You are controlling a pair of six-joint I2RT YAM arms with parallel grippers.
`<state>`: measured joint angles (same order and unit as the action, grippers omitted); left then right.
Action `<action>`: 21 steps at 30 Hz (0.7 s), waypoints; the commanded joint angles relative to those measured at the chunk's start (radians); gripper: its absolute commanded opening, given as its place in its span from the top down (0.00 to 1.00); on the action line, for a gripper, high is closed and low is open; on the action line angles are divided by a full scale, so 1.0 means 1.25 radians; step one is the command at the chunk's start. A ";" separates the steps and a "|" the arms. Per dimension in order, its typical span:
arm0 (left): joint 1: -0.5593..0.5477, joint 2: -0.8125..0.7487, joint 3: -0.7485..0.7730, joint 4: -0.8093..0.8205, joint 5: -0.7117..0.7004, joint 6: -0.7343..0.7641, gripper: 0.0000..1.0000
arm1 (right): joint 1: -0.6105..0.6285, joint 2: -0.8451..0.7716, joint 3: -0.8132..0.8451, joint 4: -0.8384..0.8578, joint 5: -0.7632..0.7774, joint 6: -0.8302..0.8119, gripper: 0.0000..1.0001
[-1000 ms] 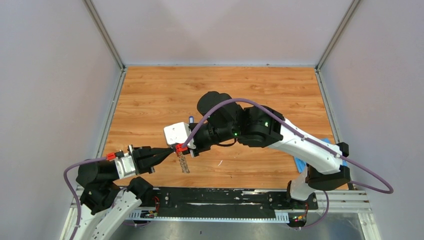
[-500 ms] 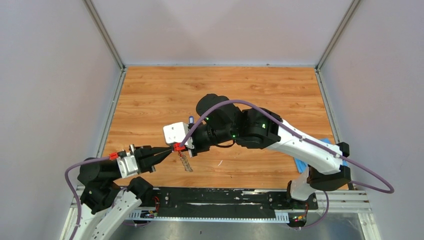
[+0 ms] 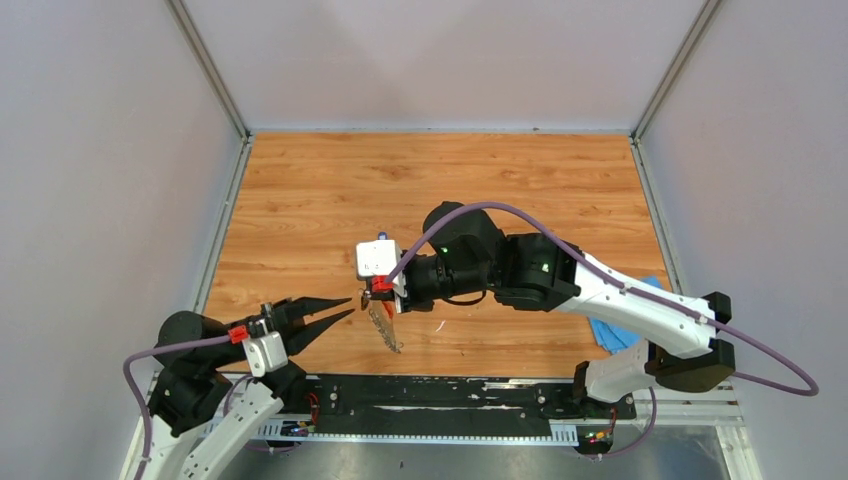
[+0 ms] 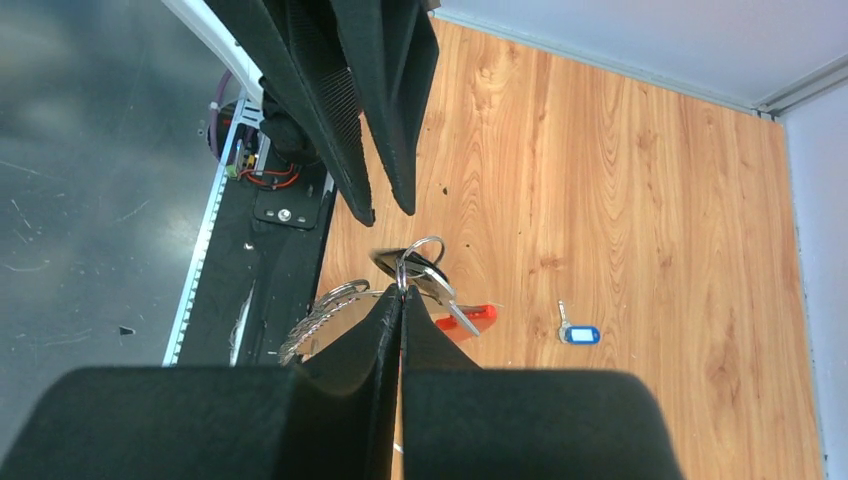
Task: Put the keys on the keyring
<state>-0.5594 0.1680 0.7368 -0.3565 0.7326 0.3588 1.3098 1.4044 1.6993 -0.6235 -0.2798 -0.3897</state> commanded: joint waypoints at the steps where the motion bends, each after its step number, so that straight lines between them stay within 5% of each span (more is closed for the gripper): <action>1: -0.003 -0.008 0.029 -0.081 0.022 0.104 0.76 | -0.014 -0.028 -0.017 0.056 -0.018 0.036 1.00; 6: -0.003 0.001 0.021 -0.010 -0.017 0.171 0.73 | -0.026 -0.023 -0.008 0.035 -0.068 0.044 1.00; 15: -0.003 0.090 0.091 -0.097 0.107 0.171 0.45 | -0.026 0.009 0.033 -0.022 -0.102 0.031 1.00; 21: -0.003 0.111 0.078 -0.104 0.122 0.151 0.47 | -0.026 0.025 0.050 -0.029 -0.123 0.024 1.00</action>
<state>-0.5598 0.2813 0.8322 -0.4530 0.8387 0.5549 1.2881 1.4246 1.7153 -0.6514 -0.3950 -0.3557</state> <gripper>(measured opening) 0.542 0.009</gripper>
